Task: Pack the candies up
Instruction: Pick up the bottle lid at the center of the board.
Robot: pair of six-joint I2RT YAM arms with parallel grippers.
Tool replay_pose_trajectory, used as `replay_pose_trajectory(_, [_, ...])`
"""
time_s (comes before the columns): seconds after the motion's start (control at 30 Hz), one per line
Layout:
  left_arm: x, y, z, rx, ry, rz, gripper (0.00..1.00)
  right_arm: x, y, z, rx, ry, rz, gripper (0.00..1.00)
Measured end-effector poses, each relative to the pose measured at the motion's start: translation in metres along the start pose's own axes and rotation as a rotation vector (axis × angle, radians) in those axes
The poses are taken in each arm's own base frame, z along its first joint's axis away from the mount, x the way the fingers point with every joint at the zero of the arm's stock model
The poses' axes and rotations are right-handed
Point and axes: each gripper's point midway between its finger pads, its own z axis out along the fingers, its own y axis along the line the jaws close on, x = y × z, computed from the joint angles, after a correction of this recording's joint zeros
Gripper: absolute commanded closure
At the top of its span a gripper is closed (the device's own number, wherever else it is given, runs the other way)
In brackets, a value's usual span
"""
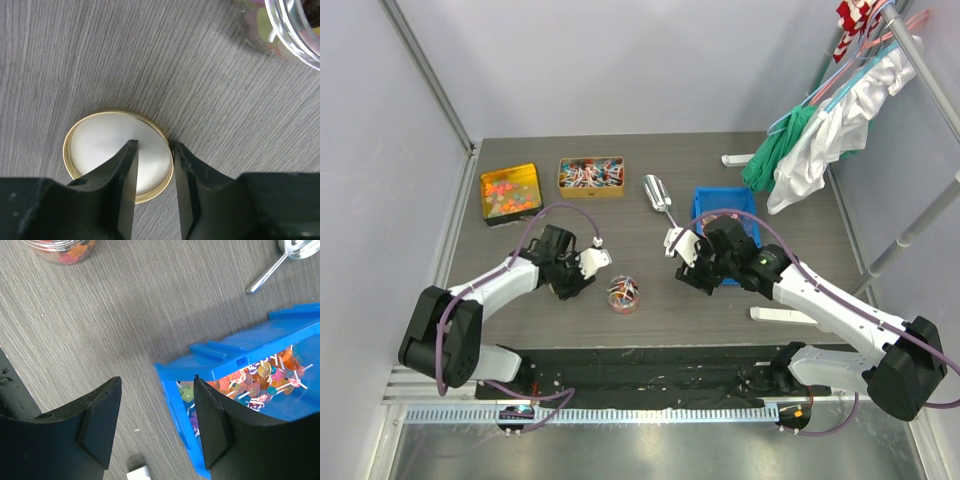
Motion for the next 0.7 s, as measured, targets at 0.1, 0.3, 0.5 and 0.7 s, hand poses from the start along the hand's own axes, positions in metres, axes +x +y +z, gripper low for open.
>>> replay_pose_trajectory(0.1, [-0.0006,0.0009,0.0003,-0.007,0.0,0.006,0.62,-0.0001,0.0001,0.0004,0.0,-0.002,0.0,0.36])
replay_pose_trajectory(0.3, [-0.0009,0.0022,0.0011,-0.013,0.007,0.01,0.57,0.002,0.0015,0.0015,-0.004,0.002,0.001,0.36])
replay_pose_trajectory(0.5, [-0.0048,0.0025,0.0033,-0.002,0.012,0.014,0.88,0.003,0.0021,0.0018,-0.006,0.004,0.001,0.36])
replay_pose_trajectory(0.7, [-0.0072,0.0018,0.0044,0.012,0.015,0.018,1.0,0.0033,0.0022,0.0019,-0.006,0.005,0.001,0.36])
